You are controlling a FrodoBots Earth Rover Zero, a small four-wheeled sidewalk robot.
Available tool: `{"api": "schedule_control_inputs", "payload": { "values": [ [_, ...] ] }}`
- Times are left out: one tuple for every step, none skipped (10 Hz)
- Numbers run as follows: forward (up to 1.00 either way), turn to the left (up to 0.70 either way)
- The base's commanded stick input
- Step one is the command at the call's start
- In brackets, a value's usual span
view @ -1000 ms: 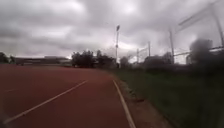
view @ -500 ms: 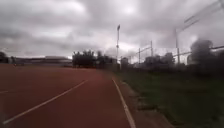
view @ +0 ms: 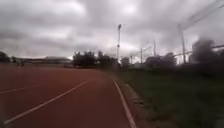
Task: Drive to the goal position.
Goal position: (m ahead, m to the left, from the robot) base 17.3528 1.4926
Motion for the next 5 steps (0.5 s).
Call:
{"api": "schedule_control_inputs", "payload": {
  "values": [
    [0.7,0.0],
    [0.7,0.0],
    [0.7,0.0],
    [0.7,0.0],
    [0.7,0.0]
  ]
}}
